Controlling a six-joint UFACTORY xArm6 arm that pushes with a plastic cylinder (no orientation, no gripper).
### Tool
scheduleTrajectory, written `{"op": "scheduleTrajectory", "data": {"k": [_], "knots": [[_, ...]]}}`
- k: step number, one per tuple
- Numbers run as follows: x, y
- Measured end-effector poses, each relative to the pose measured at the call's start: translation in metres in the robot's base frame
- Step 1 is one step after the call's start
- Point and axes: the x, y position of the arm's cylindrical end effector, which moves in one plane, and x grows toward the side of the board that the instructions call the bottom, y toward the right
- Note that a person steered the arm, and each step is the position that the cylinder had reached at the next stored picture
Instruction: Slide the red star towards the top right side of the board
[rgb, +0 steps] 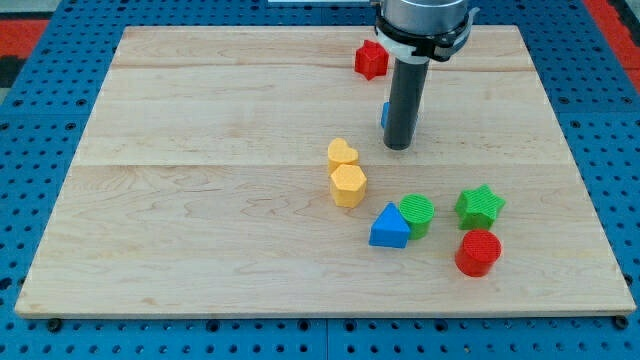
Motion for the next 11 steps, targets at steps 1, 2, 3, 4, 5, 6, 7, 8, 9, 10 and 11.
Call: {"op": "scheduleTrajectory", "data": {"k": [1,2,3,4,5,6,7,8,9,10,11], "knots": [[-0.019,-0.024],[-0.042,-0.054],[-0.056,-0.066],[-0.082,-0.066],[-0.117,-0.065],[-0.141,-0.042],[-0.164,-0.01],[-0.171,0.021],[-0.154,0.054],[-0.103,0.092],[-0.047,0.11]]}}
